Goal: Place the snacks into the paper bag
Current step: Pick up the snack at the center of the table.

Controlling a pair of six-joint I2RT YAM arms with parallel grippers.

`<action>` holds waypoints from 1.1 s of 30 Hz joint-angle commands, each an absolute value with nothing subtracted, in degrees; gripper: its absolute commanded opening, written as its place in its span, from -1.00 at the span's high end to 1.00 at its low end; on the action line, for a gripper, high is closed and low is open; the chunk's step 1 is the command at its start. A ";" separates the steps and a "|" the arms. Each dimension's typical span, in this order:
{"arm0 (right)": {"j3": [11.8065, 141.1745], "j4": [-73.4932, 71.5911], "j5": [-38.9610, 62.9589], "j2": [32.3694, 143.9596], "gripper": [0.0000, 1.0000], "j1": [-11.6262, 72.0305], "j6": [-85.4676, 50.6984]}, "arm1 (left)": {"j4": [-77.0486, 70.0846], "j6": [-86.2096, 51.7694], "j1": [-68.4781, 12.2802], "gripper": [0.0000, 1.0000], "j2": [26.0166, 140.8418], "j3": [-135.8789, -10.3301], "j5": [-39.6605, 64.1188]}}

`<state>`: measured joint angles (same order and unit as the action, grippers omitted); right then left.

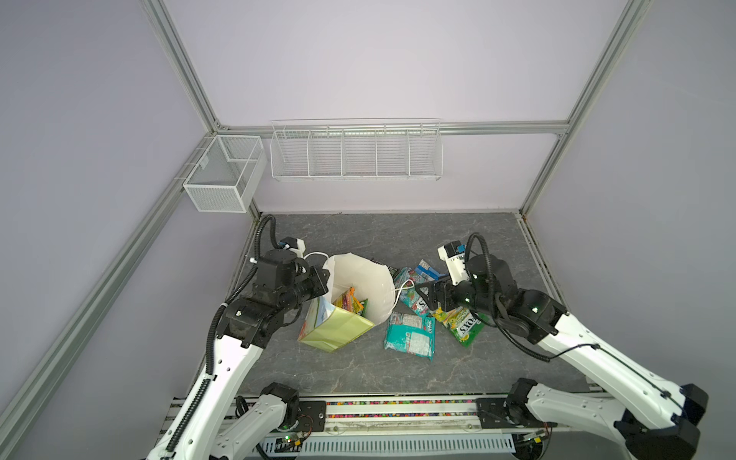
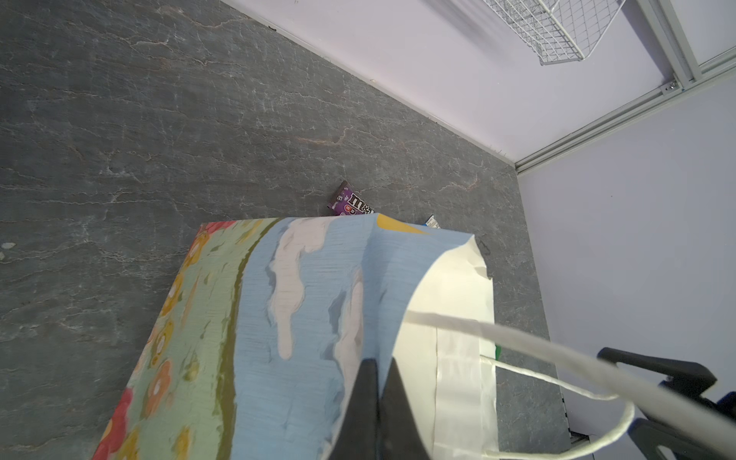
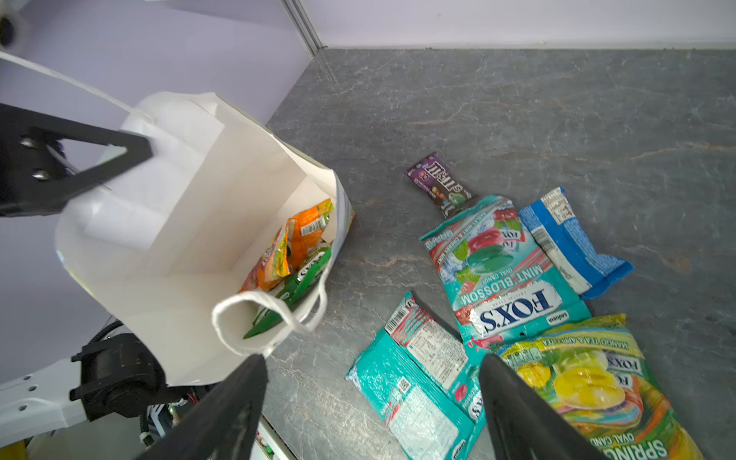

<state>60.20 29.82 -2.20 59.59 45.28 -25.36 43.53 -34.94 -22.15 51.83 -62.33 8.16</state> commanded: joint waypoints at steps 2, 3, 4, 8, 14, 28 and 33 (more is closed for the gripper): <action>56.52 31.19 -2.38 57.98 -0.73 43.99 -27.81 | 41.31 -35.51 -22.38 1.00 50.75 -61.66 8.04; 56.07 31.52 -2.46 57.79 -0.73 43.73 -28.11 | 41.31 -35.51 -22.33 1.00 50.69 -61.62 7.94; 55.61 31.70 -2.42 57.60 -0.73 43.53 -28.12 | 41.31 -35.51 -22.33 1.00 50.69 -61.53 7.94; 53.26 31.98 -1.70 56.50 -0.73 42.13 -28.86 | 41.14 -35.58 -22.33 1.00 50.57 -61.36 7.92; 50.76 30.84 0.81 56.58 -0.74 40.91 -30.37 | 40.96 -35.68 -22.38 1.00 50.64 -61.08 8.04; 39.19 21.01 7.02 62.56 -0.64 40.13 -37.69 | 40.43 -35.74 -22.33 1.00 50.89 -60.74 8.20; 37.06 18.72 7.51 64.89 -0.60 39.54 -38.05 | 40.52 -35.68 -22.40 1.00 50.80 -60.46 8.10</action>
